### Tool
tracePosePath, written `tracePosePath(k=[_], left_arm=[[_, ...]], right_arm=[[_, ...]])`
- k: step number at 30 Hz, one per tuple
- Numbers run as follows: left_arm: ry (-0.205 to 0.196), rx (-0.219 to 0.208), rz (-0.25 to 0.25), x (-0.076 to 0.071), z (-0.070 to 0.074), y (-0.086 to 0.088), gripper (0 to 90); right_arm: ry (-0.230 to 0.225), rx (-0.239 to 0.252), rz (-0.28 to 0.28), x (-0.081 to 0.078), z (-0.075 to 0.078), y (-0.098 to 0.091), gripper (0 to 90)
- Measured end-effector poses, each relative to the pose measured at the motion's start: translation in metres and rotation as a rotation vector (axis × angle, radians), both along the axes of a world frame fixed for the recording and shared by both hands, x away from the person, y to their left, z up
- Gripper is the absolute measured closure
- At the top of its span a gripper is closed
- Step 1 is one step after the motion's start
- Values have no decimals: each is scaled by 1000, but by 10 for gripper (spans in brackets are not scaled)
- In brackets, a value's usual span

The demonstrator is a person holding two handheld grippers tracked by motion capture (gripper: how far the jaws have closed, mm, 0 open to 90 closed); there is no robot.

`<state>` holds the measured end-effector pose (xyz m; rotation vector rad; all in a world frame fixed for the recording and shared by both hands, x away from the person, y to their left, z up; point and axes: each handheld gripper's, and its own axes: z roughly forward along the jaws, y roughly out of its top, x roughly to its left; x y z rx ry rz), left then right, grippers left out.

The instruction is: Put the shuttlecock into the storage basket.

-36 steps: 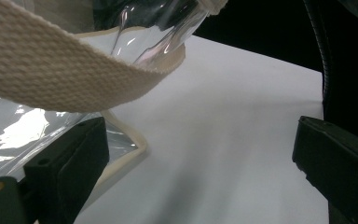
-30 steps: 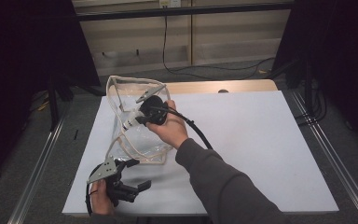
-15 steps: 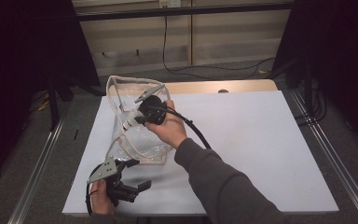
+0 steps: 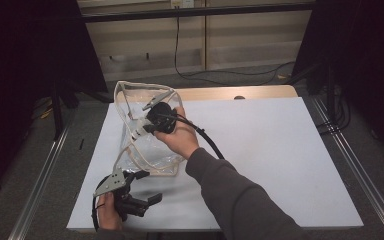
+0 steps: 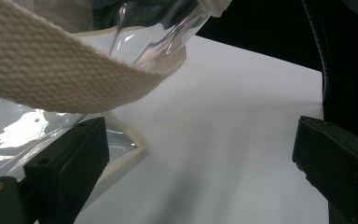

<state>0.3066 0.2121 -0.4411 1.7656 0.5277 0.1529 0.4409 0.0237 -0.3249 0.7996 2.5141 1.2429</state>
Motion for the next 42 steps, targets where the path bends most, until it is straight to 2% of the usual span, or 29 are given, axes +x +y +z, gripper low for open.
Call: tracePosePath(k=[7,42], left_arm=[[2,0,-3,0,0,0,37],[5,0,-6,0,0,0,37]], right_arm=[[-2,-20,-4,1,0,4,873],[14,-55,4,7,-5,11,866]])
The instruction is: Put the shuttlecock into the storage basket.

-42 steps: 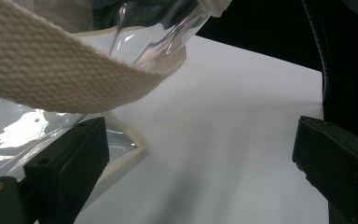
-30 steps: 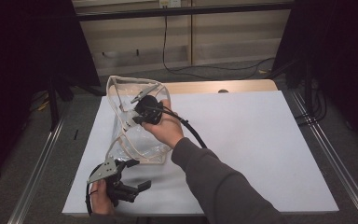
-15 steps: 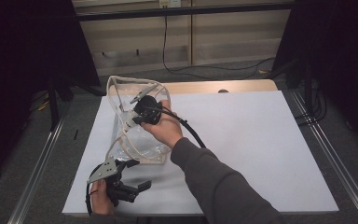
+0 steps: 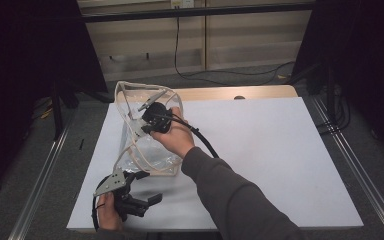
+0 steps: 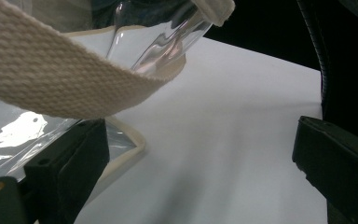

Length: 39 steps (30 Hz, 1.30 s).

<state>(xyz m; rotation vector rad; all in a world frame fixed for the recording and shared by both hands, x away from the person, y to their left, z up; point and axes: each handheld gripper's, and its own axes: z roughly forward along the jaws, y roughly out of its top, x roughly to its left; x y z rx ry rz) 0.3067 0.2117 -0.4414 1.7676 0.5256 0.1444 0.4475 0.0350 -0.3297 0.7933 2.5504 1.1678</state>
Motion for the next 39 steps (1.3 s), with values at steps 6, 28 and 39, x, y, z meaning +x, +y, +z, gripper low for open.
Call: tracePosePath(k=[6,28,39], left_arm=[[0,0,0,0,0,0,38],[0,3,-1,0,0,0,38],[1,4,-6,0,0,1,38]], right_arm=[[8,-7,3,1,-1,1,864],[4,-43,20,0,-2,7,862],[4,-49,27,1,-3,8,857]])
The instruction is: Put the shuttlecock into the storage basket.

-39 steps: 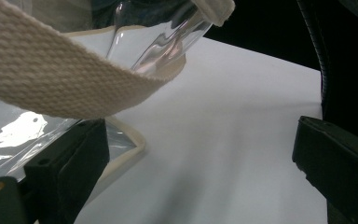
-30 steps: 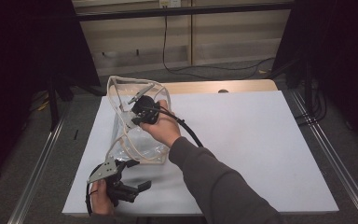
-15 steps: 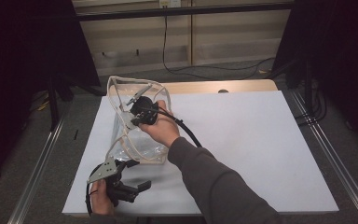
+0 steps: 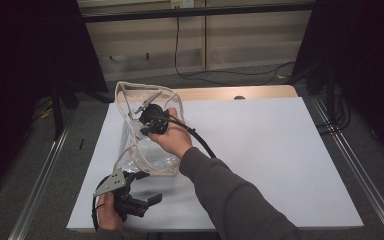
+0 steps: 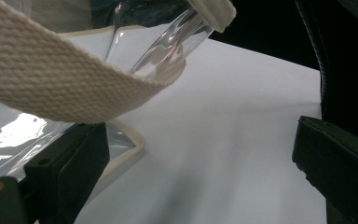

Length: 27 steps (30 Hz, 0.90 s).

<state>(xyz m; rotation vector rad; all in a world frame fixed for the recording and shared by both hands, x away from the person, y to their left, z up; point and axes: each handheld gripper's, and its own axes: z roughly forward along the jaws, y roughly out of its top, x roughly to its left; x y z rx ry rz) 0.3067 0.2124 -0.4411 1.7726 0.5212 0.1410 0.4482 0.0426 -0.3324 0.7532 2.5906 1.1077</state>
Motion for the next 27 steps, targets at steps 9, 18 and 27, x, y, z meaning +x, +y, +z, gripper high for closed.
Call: tracePosePath(k=[9,18,27], left_arm=[[-2,-4,2,0,0,1,41],[-2,-3,4,-1,1,1,40],[-3,-2,6,-1,0,1,40]], right_arm=[[-33,-17,-35,0,1,-1,427],[-38,38,-33,-5,12,-8,233],[-37,71,-18,-14,22,-13,143]])
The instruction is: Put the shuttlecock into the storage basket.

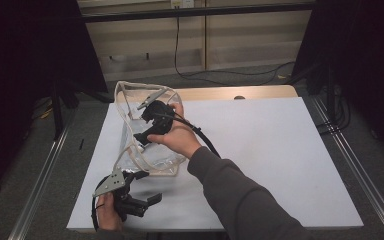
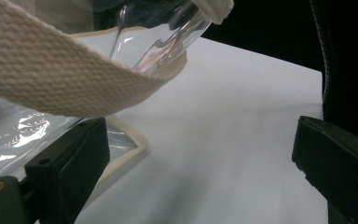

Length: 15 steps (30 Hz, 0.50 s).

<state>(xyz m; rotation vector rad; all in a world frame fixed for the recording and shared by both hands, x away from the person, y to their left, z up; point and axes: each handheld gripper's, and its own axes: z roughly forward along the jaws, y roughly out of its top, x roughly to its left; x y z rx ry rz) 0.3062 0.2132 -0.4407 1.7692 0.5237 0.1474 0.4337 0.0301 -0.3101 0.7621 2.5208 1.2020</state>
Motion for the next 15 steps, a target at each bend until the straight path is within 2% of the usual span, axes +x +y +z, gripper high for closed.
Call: tracePosePath(k=[10,15], left_arm=[[1,4,4,0,0,0,39],[1,4,5,1,-1,-1,39]], right_arm=[[20,47,13,-9,8,-16,84],[34,75,14,-11,11,-27,85]])
